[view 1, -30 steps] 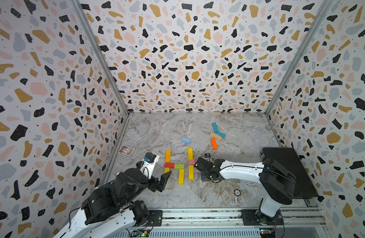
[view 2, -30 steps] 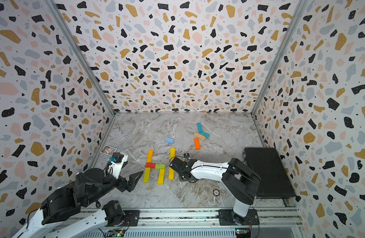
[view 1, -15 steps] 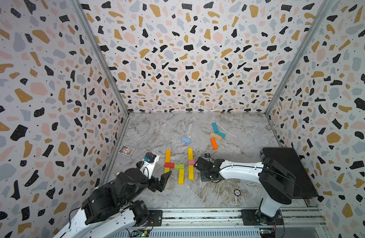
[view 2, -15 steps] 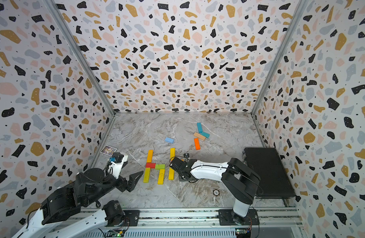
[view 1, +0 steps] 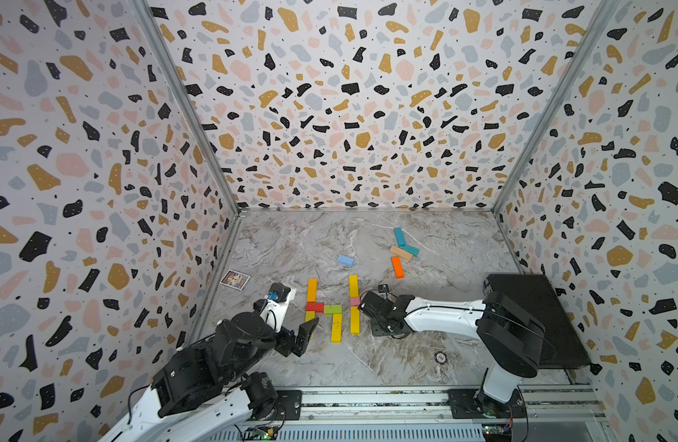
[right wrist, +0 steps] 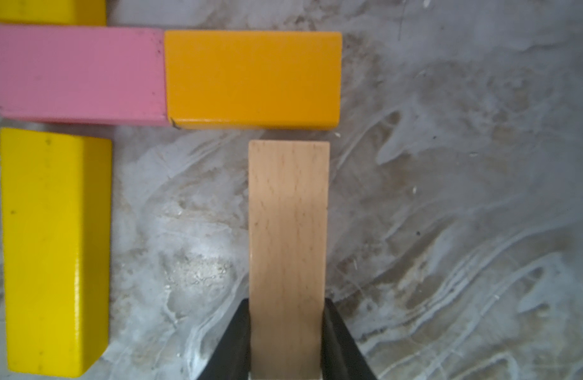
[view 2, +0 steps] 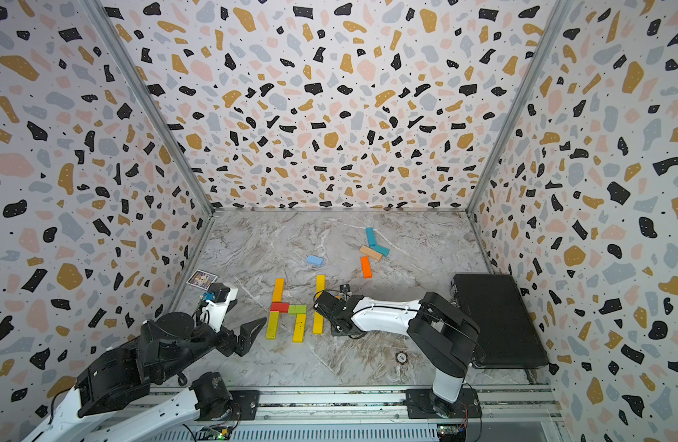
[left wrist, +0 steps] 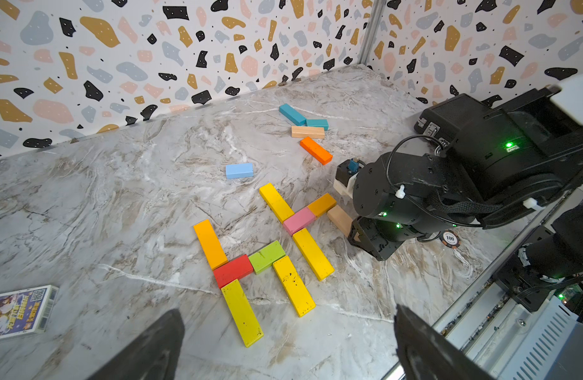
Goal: Assemble the letter h with building blocks
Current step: Assemble the building block at the center of the board.
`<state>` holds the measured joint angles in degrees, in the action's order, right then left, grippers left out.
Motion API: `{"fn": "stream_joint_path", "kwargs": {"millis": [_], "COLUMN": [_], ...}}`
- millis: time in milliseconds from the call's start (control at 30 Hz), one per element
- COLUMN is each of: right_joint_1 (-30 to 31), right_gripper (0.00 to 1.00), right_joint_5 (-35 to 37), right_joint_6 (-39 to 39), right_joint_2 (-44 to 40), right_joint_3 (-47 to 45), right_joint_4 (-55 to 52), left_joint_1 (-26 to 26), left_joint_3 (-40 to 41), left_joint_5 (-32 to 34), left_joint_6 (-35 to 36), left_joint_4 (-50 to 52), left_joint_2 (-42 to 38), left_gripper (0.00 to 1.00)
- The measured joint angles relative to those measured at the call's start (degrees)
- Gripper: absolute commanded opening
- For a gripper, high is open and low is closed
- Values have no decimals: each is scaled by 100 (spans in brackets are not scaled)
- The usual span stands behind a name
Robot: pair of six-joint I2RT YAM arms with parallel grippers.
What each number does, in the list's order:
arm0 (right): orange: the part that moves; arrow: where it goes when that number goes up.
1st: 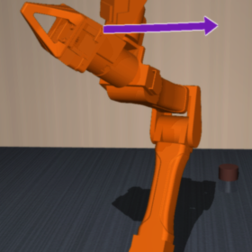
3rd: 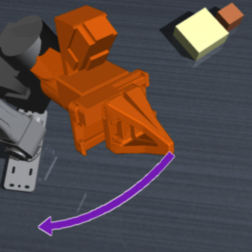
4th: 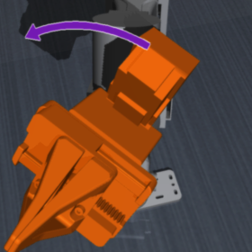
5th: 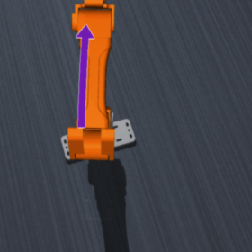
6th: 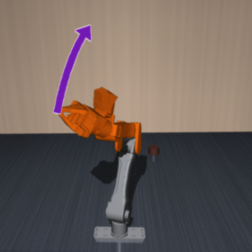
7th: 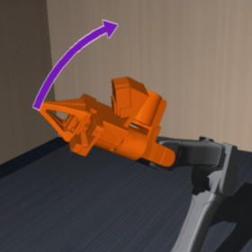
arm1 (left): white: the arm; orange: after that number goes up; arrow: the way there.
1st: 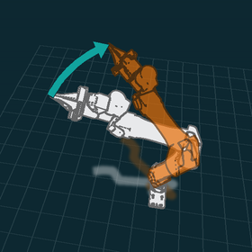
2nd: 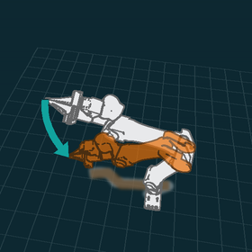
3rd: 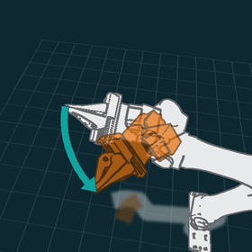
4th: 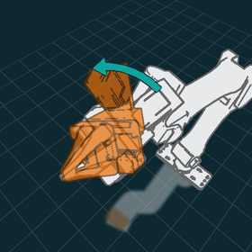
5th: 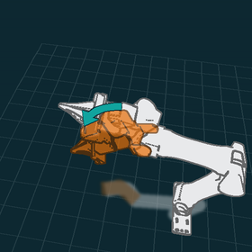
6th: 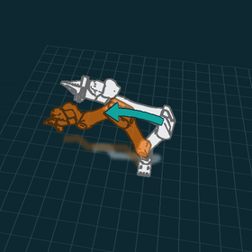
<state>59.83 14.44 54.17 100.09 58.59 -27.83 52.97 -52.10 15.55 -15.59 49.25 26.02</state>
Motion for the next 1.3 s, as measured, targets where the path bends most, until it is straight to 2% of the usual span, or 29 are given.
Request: {"fn": "stream_joint_path", "kwargs": {"millis": [367,467,633,833,1000,1133,1300], "right_joint_1": [-234,-240,-240,-240,-280,-671,-1449], "right_gripper": [28,34,55,65,72,76,77], "right_joint_5": [39,46,4,26,149,227,-15], "right_joint_6": [0,0,-24,-251,-758,-1163,-1469], "right_joint_2": [9,17,37,-74,-890,-1427,-1176], "right_joint_3": [0,2,9,-63,-234,-149,-96], "right_joint_4": [4,15,118,317,450,551,610], "left_joint_1": [0,0,0,-4,-4,-4,-4], "left_joint_3": [0,0,0,0,0,24,33], "left_joint_5": [0,0,0,-4,-24,-28,-22], "left_joint_6": [0,2,0,2,20,46,68], "left_joint_4": [0,0,0,0,-7,-46,-52], "left_joint_2": [15,20,22,35,17,-103,-186], "left_gripper": [99,99,99,99,99,99,99]}}
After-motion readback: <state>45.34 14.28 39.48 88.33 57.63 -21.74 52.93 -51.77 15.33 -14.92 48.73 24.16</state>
